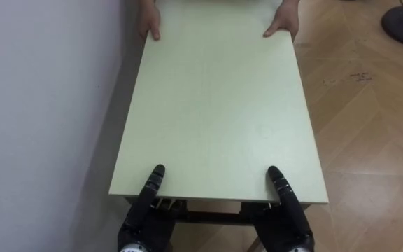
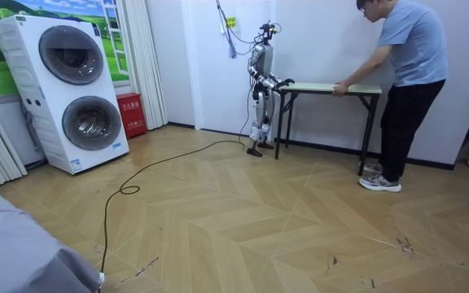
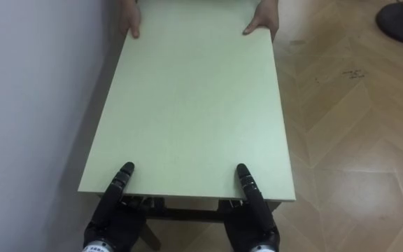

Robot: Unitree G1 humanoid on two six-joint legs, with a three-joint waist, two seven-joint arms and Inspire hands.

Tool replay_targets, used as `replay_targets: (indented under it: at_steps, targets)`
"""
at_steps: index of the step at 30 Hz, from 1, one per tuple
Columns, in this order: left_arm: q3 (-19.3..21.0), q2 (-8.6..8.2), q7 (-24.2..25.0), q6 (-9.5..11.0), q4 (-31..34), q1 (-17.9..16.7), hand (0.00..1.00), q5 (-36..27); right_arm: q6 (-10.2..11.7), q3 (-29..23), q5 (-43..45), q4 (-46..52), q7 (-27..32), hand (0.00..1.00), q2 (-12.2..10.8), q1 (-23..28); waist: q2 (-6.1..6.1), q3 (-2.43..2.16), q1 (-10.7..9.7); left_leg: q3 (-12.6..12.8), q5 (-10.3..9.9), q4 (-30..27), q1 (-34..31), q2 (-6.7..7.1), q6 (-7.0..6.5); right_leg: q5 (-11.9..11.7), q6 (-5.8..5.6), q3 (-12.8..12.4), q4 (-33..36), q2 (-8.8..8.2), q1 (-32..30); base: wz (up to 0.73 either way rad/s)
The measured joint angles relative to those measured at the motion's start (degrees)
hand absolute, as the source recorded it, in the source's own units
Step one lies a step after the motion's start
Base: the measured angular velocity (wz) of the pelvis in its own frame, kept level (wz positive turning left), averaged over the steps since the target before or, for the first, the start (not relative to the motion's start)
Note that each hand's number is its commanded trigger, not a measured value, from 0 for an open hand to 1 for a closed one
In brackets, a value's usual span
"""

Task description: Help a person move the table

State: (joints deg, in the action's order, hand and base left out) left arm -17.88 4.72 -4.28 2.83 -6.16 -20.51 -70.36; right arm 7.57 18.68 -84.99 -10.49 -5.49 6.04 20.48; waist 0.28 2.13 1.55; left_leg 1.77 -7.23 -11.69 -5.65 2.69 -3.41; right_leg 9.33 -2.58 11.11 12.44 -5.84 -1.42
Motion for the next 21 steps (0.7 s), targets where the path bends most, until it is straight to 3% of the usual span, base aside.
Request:
replay_targets:
  at_steps: [13, 16, 21]
  targets:
    - [1.0, -0.21, 5.4, 0.1, -5.2, 0.1, 1.0, 1.3, -0.9, -1.0, 1.4, -4.9, -4.5, 1.0, -1.4, -0.3, -0.15, -0.24, 0.0, 0.1, -0.1, 0.4, 1.1, -0.02, 0.09, -0.1, 0.0, 0.1, -0.8, 0.1, 1.3, 0.0]
    - [1.1, -0.21, 7.3, 0.1, -8.5, 0.8, 1.0, 1.4, -1.6, -1.6, 2.1, -6.7, -5.2, 1.0, -1.7, -0.4, 0.18, -1.12, 0.2, 0.1, -0.3, 0.8, 1.8, -0.05, 0.15, -0.1, 0.0, 0.2, -0.9, 0.16, 2.0, 0.0]
    - [1.1, -0.38, 8.4, 0.1, -12.1, 2.2, 1.0, 2.6, -2.4, -1.9, 2.2, -9.2, -5.7, 1.0, -2.0, -1.5, 0.37, -1.3, 0.2, -0.2, -0.4, 1.0, 2.9, -0.06, 0.34, -0.1, 0.01, 0.2, -1.3, 0.36, 3.4, 0.0]
